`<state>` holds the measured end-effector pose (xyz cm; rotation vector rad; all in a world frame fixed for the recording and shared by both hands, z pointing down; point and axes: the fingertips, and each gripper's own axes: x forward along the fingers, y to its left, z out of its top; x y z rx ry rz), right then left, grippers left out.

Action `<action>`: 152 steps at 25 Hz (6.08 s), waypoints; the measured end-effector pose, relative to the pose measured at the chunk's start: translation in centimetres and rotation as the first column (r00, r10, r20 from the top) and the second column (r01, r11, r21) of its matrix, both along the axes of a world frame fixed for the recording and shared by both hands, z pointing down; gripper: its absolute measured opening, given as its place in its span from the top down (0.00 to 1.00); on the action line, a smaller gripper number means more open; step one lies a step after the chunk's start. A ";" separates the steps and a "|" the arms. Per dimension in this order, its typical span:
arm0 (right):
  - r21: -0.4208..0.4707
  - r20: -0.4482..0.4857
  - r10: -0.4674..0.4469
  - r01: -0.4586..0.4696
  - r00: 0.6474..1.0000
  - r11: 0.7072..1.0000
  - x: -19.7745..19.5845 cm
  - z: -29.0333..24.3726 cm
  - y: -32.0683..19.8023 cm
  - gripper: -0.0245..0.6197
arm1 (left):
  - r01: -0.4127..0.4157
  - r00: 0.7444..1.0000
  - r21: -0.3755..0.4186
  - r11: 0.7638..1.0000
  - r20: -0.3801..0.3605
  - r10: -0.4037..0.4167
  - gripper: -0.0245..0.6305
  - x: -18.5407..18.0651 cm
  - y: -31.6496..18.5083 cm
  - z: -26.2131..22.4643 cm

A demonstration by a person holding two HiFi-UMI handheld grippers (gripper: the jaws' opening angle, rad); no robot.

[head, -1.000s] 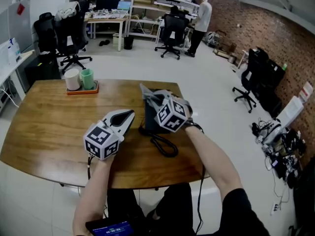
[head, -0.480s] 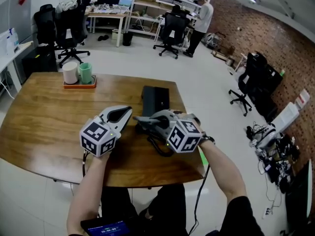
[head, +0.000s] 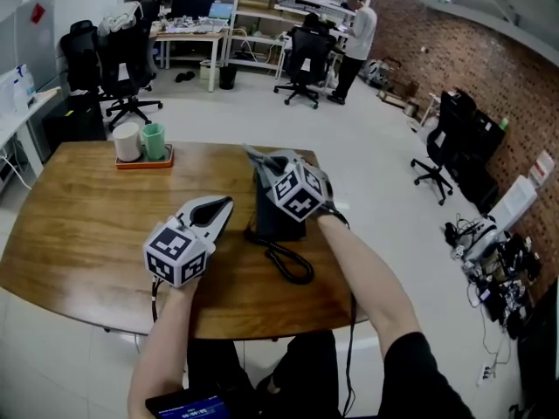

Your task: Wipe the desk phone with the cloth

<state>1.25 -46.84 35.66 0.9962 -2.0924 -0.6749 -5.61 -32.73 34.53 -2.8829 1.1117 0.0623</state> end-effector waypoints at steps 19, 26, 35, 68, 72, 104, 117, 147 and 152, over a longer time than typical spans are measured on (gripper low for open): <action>0.029 -0.071 -0.149 0.151 0.986 0.988 2.1 -0.7 7.8 0.92 | -0.004 1.000 0.008 1.000 0.016 0.003 0.97 -0.2 -0.1 0.0; 0.048 -0.002 0.044 -0.044 0.999 0.998 3.3 -1.1 -0.5 0.92 | 0.007 1.000 0.001 1.000 0.007 -0.007 0.97 -0.5 -0.1 0.1; 0.009 -0.145 -0.104 0.107 0.984 0.994 2.3 2.2 5.7 0.92 | 0.000 1.000 -0.003 1.000 0.000 0.000 0.97 -0.5 -0.2 -0.2; 0.007 -0.134 -0.079 0.081 0.988 0.997 1.6 1.1 4.4 0.92 | -0.009 1.000 0.005 1.000 0.017 0.009 0.97 -0.3 -1.0 -0.8; -0.014 -0.173 -0.130 0.130 0.976 0.991 1.6 2.6 7.4 0.92 | -0.007 1.000 0.002 1.000 0.023 0.007 0.97 -0.2 -0.8 -0.6; 0.043 -0.207 -0.088 0.099 0.974 0.994 3.7 2.4 6.7 0.93 | -0.018 0.999 0.004 1.000 0.047 0.017 0.97 0.0 0.0 -0.3; -0.042 -0.192 -0.195 0.190 0.962 0.981 5.9 2.0 12.2 0.92 | -0.020 0.998 -0.001 1.000 0.052 0.020 0.96 0.1 0.0 0.0; -0.014 -0.184 -0.172 0.173 0.968 0.985 7.1 2.1 12.5 0.92 | -0.023 0.998 0.004 1.000 0.067 0.023 0.96 0.2 0.1 0.2; 0.111 0.112 0.101 -0.113 0.989 0.987 9.1 -4.4 2.8 0.92 | -0.021 0.998 -0.007 1.000 0.054 0.021 0.96 -0.1 0.0 0.4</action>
